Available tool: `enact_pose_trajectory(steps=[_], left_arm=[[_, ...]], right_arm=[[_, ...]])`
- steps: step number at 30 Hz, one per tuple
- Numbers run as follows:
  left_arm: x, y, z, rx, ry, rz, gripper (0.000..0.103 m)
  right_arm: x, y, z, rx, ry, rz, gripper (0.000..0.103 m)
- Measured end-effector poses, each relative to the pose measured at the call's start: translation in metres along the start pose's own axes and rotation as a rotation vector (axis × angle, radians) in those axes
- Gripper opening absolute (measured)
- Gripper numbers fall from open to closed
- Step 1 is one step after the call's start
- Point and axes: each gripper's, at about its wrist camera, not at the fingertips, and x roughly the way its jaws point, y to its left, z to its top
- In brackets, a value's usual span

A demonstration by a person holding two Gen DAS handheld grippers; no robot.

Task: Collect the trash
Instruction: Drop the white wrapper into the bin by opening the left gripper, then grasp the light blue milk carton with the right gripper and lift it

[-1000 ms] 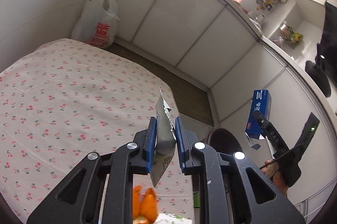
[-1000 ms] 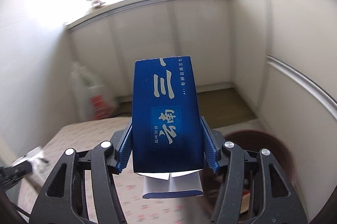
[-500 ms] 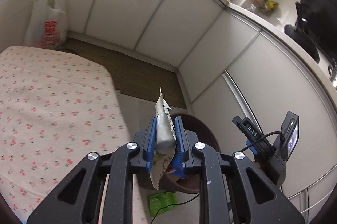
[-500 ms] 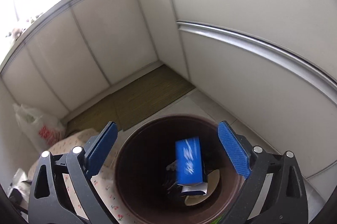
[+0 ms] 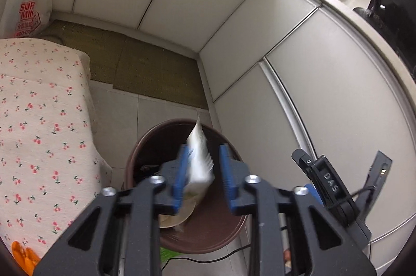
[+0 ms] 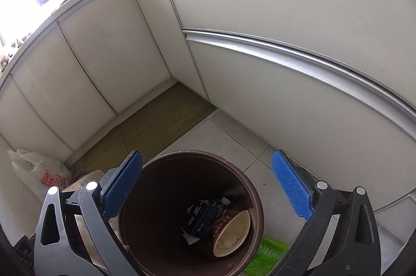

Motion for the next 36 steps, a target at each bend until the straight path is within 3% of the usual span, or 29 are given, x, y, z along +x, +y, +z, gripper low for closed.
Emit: enact_pose_trajectory(steps=[2, 9, 17, 24, 36], left_arm=[[0.002, 0.001, -0.001, -0.002, -0.005, 0.016, 0.047], [-0.017, 0.019, 0.001, -0.017, -0.036, 0.084, 0.047], [-0.057, 0.057, -0.004, -0.075, -0.095, 0.182, 0.065], [-0.095, 0.082, -0.017, -0.110, -0.148, 0.260, 0.069], [-0.154, 0.148, -0.053, -0.259, -0.173, 0.389, 0.069]], right_arm=[[-0.001, 0.001, 0.000, -0.016, 0.000, 0.002, 0.096], [-0.008, 0.025, -0.009, -0.093, -0.001, 0.037, 0.096], [-0.022, 0.061, -0.028, -0.215, -0.022, 0.067, 0.096], [-0.037, 0.097, -0.049, -0.323, -0.023, 0.122, 0.096], [-0.067, 0.163, -0.107, -0.562, -0.025, 0.222, 0.096]])
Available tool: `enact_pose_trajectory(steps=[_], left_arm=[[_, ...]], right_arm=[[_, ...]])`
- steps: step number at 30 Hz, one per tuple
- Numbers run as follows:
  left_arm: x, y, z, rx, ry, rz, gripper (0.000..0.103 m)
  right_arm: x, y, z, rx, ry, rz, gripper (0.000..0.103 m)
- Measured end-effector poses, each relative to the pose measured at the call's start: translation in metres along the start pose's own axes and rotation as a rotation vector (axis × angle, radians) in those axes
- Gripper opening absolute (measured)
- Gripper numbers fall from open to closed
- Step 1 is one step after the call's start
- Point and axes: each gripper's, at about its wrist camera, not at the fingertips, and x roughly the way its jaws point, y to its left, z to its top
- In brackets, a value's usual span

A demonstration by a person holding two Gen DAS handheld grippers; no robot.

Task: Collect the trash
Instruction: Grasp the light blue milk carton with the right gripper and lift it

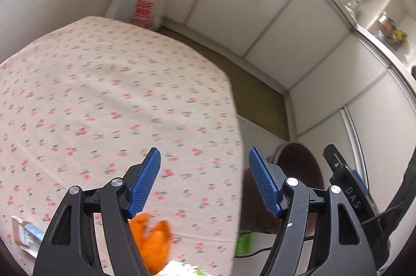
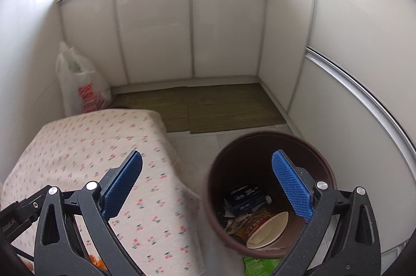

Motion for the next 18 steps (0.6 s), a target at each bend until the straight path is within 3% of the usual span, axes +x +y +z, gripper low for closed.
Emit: enact_pose_trajectory(steps=[18], left_arm=[[-0.052, 0.093, -0.007, -0.128, -0.046, 0.070, 0.069]], right_arm=[[-0.018, 0.095, -0.032, -0.245, -0.001, 0.102, 0.096]])
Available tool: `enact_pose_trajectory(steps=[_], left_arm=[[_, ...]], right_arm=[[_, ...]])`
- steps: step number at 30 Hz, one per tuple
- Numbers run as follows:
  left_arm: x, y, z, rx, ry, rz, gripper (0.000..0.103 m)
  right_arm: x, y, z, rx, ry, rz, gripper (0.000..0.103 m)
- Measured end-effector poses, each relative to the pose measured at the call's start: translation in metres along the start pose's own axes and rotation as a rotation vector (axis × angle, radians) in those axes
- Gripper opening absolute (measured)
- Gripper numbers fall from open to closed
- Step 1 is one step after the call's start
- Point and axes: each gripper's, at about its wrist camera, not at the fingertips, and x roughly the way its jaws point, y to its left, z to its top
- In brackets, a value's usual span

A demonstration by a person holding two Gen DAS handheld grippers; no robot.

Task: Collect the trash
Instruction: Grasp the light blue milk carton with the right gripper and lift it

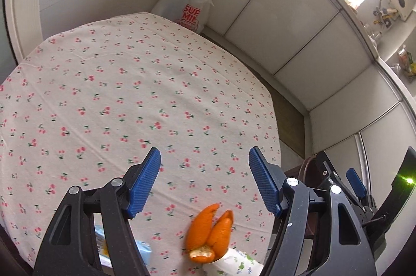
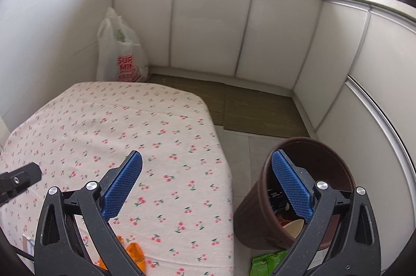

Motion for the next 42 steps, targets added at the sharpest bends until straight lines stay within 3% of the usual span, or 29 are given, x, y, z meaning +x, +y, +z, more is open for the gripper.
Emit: enact_pose_trajectory(steps=[6, 11, 18, 25, 30, 33, 40, 41, 42], left_arm=[[-0.009, 0.032, -0.001, -0.025, 0.011, 0.030, 0.069], [-0.013, 0.062, -0.003, -0.020, 0.067, 0.062, 0.069], [-0.031, 0.099, 0.000, 0.008, 0.087, 0.132, 0.069], [-0.044, 0.138, 0.010, -0.065, 0.065, 0.148, 0.069], [-0.047, 0.152, 0.017, -0.088, 0.059, 0.142, 0.069], [-0.047, 0.160, 0.020, -0.108, 0.056, 0.130, 0.069], [-0.039, 0.173, 0.018, -0.137, 0.076, 0.123, 0.069], [-0.037, 0.175, 0.018, -0.142, 0.079, 0.123, 0.069], [-0.036, 0.176, 0.018, -0.146, 0.081, 0.124, 0.069]], right_arm=[[-0.004, 0.028, -0.006, -0.057, 0.011, 0.063, 0.096], [-0.013, 0.059, -0.014, -0.150, 0.026, 0.217, 0.096], [-0.029, 0.113, -0.043, -0.407, 0.070, 0.472, 0.096], [-0.058, 0.182, -0.101, -0.763, 0.174, 0.734, 0.096], [-0.068, 0.217, -0.133, -0.914, 0.223, 0.757, 0.096], [-0.066, 0.227, -0.142, -0.940, 0.256, 0.774, 0.096], [-0.057, 0.254, -0.166, -0.996, 0.288, 0.725, 0.095], [-0.056, 0.254, -0.165, -0.976, 0.300, 0.740, 0.090], [-0.053, 0.254, -0.163, -0.949, 0.326, 0.763, 0.077]])
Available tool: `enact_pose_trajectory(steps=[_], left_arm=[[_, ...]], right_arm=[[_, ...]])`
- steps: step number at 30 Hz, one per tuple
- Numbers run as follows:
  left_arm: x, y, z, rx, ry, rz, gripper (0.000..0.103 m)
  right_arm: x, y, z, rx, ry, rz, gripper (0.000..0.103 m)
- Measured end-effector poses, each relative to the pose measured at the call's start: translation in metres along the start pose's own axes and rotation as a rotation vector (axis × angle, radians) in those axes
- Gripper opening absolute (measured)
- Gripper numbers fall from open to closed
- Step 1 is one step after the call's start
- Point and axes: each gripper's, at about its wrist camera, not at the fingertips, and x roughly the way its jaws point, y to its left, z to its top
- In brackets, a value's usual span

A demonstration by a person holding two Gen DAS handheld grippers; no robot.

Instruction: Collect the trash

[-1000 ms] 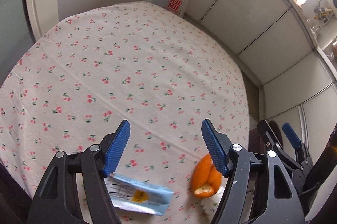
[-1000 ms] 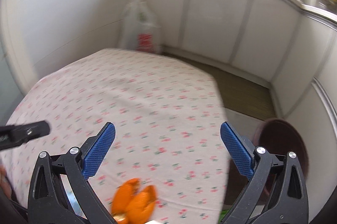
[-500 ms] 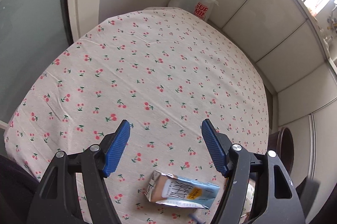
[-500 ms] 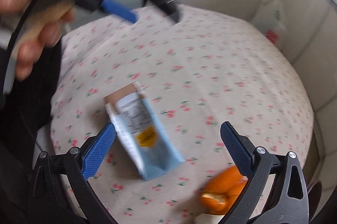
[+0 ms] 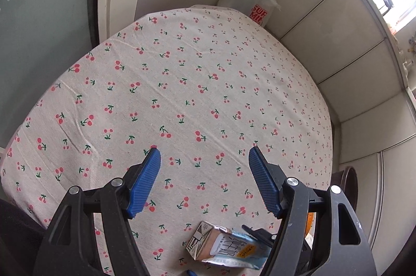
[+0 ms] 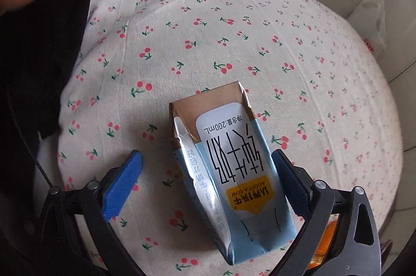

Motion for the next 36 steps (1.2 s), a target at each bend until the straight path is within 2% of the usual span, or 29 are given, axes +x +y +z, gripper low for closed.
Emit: enact_pose_trajectory(steps=[2, 3, 5, 10, 13, 18, 27, 32, 36], left_arm=[[0.003, 0.003, 0.001, -0.008, 0.005, -0.001, 0.069], [0.004, 0.004, 0.001, -0.015, 0.009, -0.004, 0.069], [0.006, 0.004, 0.002, -0.021, 0.013, -0.008, 0.069], [0.009, 0.002, 0.003, -0.030, 0.015, -0.010, 0.069], [0.016, -0.002, 0.002, -0.041, 0.034, -0.014, 0.069], [0.028, -0.014, -0.002, -0.028, 0.061, -0.012, 0.069], [0.053, -0.057, -0.024, 0.031, 0.135, -0.037, 0.069], [0.074, -0.093, -0.049, 0.102, 0.224, -0.064, 0.069], [0.089, -0.128, -0.075, 0.198, 0.288, -0.086, 0.069]], right_arm=[[0.000, -0.010, 0.002, 0.051, 0.005, 0.058, 0.059], [-0.001, -0.014, 0.002, 0.068, -0.001, 0.061, 0.056], [-0.001, -0.024, 0.003, 0.097, -0.005, 0.048, 0.056], [-0.011, -0.047, -0.007, 0.187, -0.036, 0.093, 0.056], [-0.025, -0.065, -0.015, 0.243, -0.070, 0.087, 0.056], [-0.050, -0.107, -0.029, 0.374, -0.147, 0.031, 0.056], [-0.094, -0.190, -0.068, 0.636, -0.272, -0.133, 0.056], [-0.106, -0.212, -0.088, 0.741, -0.314, -0.201, 0.056], [-0.113, -0.220, -0.099, 0.789, -0.342, -0.215, 0.056]])
